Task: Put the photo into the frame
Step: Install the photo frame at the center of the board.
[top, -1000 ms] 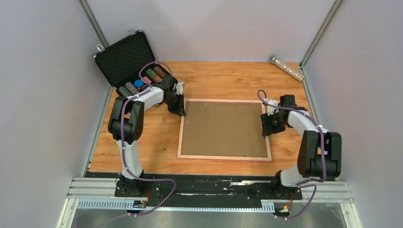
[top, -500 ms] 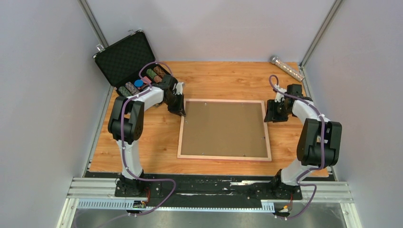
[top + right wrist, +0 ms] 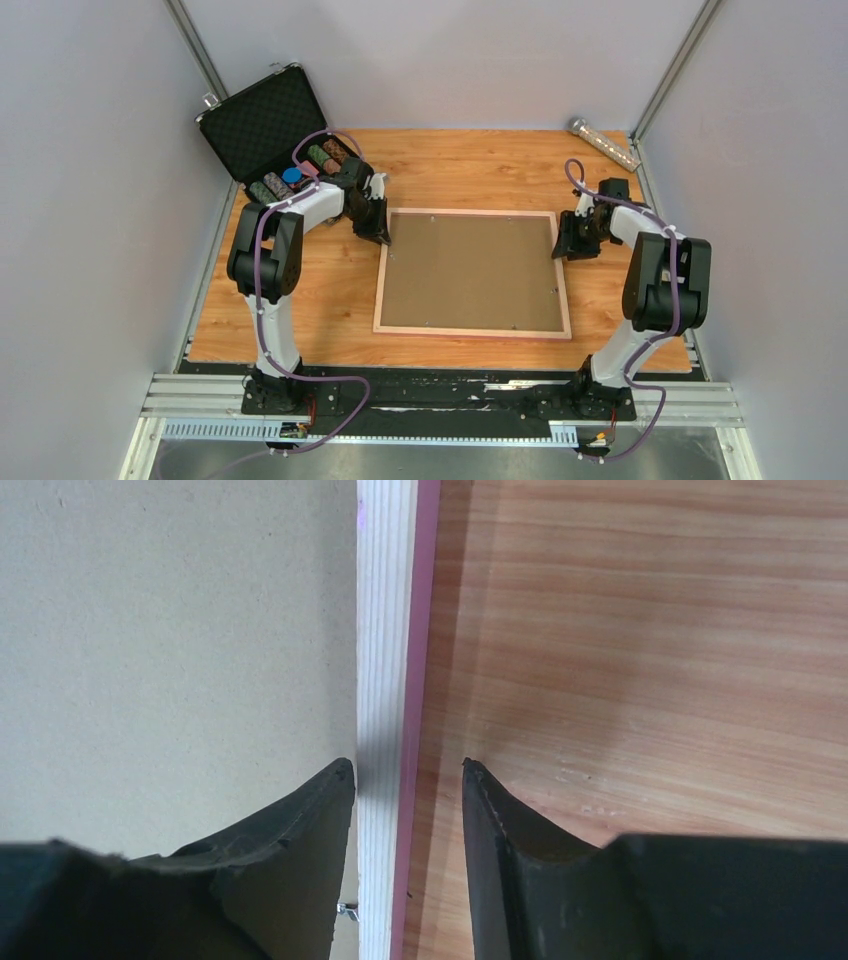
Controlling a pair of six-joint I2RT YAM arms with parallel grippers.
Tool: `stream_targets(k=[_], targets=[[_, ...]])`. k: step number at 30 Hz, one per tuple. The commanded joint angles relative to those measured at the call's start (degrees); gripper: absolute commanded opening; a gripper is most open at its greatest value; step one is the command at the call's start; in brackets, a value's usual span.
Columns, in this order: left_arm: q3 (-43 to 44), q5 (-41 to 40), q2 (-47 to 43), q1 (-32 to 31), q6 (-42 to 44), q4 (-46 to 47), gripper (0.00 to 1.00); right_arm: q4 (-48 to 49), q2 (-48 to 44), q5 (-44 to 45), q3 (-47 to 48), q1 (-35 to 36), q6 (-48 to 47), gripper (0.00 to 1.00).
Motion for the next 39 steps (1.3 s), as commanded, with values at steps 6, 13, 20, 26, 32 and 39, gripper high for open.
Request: stream_targets(k=[6, 13, 20, 26, 32, 39], targets=[[-1.3, -1.7, 1.9, 0.2, 5.1, -0.6, 0.02, 3.2, 3.4, 1.7, 3.4, 2.6, 2.4, 0.32], [-1.5, -0.6, 1.0, 0.2, 5.7, -0.5, 0.19, 4.3, 3.9, 4.1, 3.6, 2.9, 3.6, 0.01], [-1.8, 1.2, 0.7, 0.2, 5.8, -0.4, 0.59, 5.2, 4.4, 3.3, 4.0, 2.8, 6.8, 0.0], [-2.0, 2.4, 0.9, 0.2, 6.1, -0.3, 0.66, 5.6, 4.5, 3.5, 3.5, 2.6, 7.0, 0.0], [-2.8, 2.7, -0.2, 0.2, 7.1, -1.6, 0.66, 6.1, 3.5, 2.9, 3.0, 0.3, 7.0, 0.0], [-5.6, 0.8, -2.3, 0.2, 7.8, -1.6, 0.71, 6.6, 3.7, 1.4, 1.9, -1.9, 9.0, 0.0]])
